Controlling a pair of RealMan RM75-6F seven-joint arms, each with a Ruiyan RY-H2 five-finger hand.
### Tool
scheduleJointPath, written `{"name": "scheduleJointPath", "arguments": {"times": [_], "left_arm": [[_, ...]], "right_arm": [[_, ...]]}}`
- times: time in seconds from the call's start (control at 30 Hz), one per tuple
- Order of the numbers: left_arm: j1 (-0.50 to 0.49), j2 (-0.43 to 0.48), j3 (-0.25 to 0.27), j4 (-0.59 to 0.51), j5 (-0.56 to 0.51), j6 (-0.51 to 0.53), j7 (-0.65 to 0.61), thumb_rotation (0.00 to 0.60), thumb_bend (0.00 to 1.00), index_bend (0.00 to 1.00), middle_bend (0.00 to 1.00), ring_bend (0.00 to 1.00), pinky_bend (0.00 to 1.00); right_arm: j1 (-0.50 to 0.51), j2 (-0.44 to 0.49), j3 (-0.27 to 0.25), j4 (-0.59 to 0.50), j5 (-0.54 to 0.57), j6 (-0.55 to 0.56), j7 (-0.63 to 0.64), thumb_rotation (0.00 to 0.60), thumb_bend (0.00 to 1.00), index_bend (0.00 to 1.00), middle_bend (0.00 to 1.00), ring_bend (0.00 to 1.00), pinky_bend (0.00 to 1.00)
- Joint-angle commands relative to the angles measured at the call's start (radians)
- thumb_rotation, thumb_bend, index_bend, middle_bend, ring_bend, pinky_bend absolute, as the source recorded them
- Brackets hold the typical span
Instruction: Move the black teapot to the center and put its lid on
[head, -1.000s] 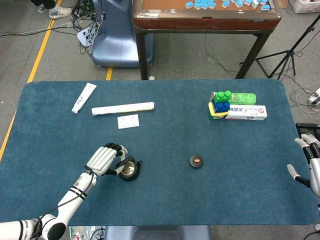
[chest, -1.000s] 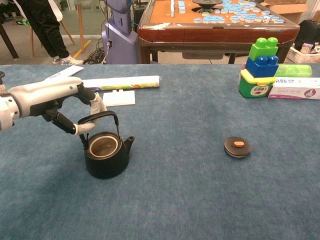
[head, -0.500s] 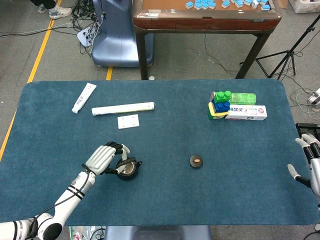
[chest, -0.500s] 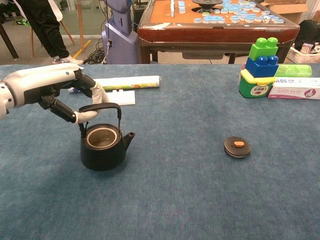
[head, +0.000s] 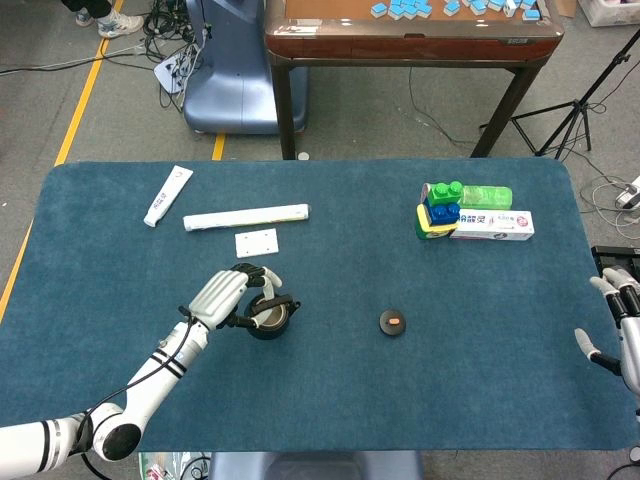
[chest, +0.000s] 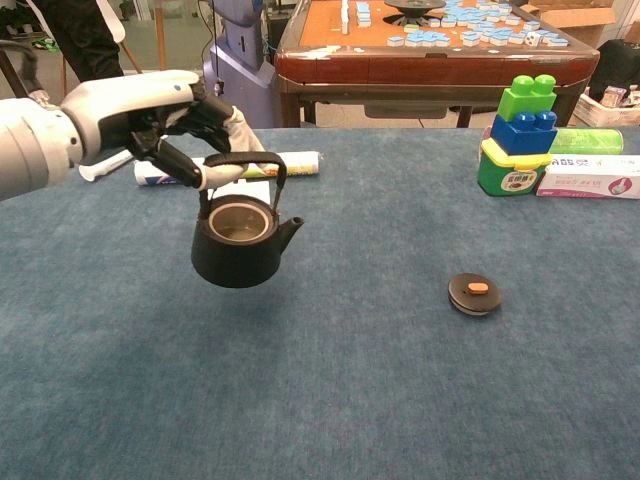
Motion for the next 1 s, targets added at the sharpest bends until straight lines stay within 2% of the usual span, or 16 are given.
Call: {"name": "scheduleJointPath", "arguments": {"times": [0.03,0.4,1.0], "left_arm": [[-0.027,-0.028,-0.019,0.026,-0.016,-0.013,0.004,0.600,0.43,0.73,0.34,0.26,0.15],[-0.120,-0.149,-0.040,0.132,-0.040,-0.033,0.066,0.600,0.43,0.72,0.34,0.26,0.15],[-0.190,-0.289,-0.012,0.295,-0.055,-0.044,0.154,0.600,0.43,0.71,0.34,0.26,0.15]], "right_arm": [[-0.001,0.000,-0.001,0.000,0.002,-0.001,-0.001,0.600,0.28,0.22,0.19,0.00,0.05],[-0.007,0.002,-0.002,0.000,0.015,-0.002,-0.005,0.600,0.28,0.22,0.19,0.00,0.05],[-0.022,-0.003,-0.004,0.015,0.027,0.004,0.009,0.600,0.28,0.22,0.19,0.00,0.05]]}}
